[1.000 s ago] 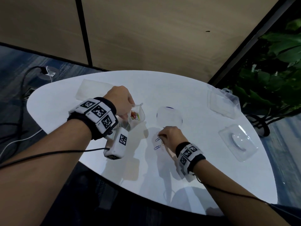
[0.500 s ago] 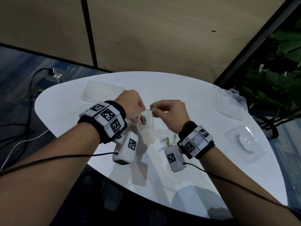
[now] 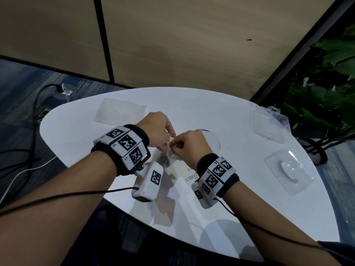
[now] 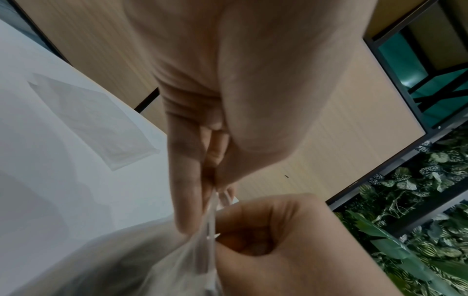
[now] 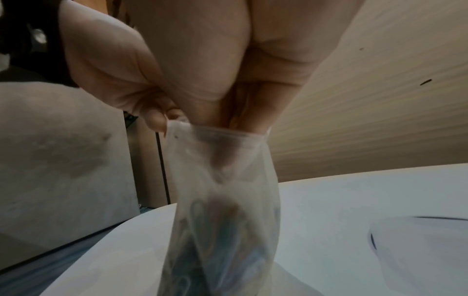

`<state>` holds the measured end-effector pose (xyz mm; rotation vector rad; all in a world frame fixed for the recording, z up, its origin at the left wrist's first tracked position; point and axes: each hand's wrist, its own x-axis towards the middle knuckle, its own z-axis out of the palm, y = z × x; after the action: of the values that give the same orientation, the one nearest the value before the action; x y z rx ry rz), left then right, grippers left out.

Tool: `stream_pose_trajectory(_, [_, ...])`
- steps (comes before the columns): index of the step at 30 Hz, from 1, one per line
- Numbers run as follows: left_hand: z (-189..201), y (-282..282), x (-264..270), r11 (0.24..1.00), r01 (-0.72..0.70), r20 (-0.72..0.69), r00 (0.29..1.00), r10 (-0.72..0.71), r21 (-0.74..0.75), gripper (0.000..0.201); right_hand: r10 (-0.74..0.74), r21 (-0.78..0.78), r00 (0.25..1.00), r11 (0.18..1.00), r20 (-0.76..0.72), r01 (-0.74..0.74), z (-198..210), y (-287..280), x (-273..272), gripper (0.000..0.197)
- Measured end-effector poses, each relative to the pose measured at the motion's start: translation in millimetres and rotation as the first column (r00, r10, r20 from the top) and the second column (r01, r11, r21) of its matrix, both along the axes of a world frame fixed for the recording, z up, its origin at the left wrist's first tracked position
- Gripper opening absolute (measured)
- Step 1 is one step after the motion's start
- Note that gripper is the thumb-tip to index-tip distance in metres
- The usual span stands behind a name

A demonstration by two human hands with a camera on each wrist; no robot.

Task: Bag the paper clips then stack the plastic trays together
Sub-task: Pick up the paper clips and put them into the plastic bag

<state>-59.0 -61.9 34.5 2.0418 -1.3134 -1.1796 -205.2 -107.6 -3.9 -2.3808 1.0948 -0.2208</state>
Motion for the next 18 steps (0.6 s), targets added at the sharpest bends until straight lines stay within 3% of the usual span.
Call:
stream_pose_trajectory(2, [-0.9, 0.3, -2.2, 1.000, 0.011, 0.008, 1.000, -0.012, 0.006, 0.028, -0.005, -0.015, 1.000, 1.000, -0.004, 0.004, 3.2, 0.1, -2.0, 0.017])
stream_pose_trajectory(6, [-2.3, -1.1, -1.7, 1.000, -0.015, 0.001, 1.000, 0.015, 0.009, 0.027, 0.179, -0.004, 0.979, 0.984, -0.096, -0.180, 5.4, 3.1, -3.7, 0.024])
stream_pose_trajectory(9, [-0.2, 0.4, -2.0, 0.999, -0.038, 0.002, 0.999, 0.038, 0.005, 0.025, 0.190, 0.022, 0.982, 0.982, -0.020, -0.189, 11.4, 2.7, -7.9, 0.023])
stream_pose_trajectory(12, [2.7, 7.5, -5.5, 0.998, -0.069, 0.030, 0.997, 0.069, -0.008, 0.022, 0.036, 0.041, 0.990, 0.998, 0.134, -0.042, 20.0, -8.3, -22.8, 0.026])
stream_pose_trajectory(15, [1.3, 21.1, -8.7, 0.990, -0.135, 0.034, 0.990, 0.137, -0.036, 0.024, -0.225, 0.070, 0.945, 0.974, 0.239, 0.214, 8.0, -27.5, -52.2, 0.035])
stream_pose_trajectory(18, [-3.5, 40.8, -13.7, 0.975, -0.213, 0.002, 0.977, 0.214, -0.066, 0.021, -0.341, 0.087, 0.935, 0.933, -0.100, 0.349, -28.9, -37.4, -95.3, 0.035])
